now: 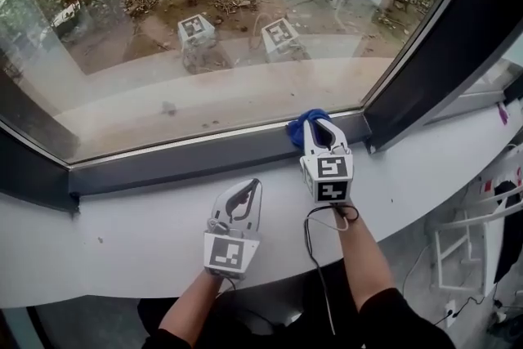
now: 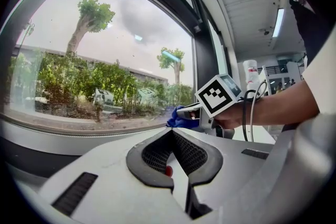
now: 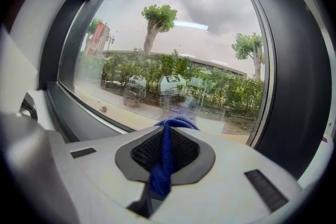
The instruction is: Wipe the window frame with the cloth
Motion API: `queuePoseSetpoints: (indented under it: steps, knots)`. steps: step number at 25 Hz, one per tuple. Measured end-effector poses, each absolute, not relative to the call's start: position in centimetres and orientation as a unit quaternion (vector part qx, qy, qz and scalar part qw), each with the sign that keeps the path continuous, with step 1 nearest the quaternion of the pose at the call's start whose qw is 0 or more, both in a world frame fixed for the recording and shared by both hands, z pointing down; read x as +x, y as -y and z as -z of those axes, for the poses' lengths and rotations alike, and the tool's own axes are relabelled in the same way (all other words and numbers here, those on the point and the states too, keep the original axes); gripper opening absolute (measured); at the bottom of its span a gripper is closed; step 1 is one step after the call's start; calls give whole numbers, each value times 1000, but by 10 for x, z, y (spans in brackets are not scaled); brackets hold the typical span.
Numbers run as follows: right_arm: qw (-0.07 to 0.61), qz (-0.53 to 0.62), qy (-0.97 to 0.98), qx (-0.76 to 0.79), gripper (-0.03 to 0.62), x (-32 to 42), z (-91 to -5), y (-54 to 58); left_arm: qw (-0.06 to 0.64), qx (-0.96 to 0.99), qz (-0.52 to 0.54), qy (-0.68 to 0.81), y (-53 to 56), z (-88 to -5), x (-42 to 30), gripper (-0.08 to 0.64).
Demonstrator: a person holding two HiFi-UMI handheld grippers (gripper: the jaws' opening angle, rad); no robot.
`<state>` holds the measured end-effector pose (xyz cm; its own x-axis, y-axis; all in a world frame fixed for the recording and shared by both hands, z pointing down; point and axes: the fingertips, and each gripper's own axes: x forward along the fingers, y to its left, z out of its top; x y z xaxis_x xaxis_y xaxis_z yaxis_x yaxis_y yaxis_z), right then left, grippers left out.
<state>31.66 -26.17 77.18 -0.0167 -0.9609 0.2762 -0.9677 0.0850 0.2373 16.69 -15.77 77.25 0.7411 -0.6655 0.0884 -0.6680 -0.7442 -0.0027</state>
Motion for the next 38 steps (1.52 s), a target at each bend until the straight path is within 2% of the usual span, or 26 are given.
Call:
queuePoseSetpoints:
  steps: [38]
  knots:
    - [237, 67, 781, 573, 22, 154, -775, 266, -14, 900, -24, 434, 174, -770, 63, 5]
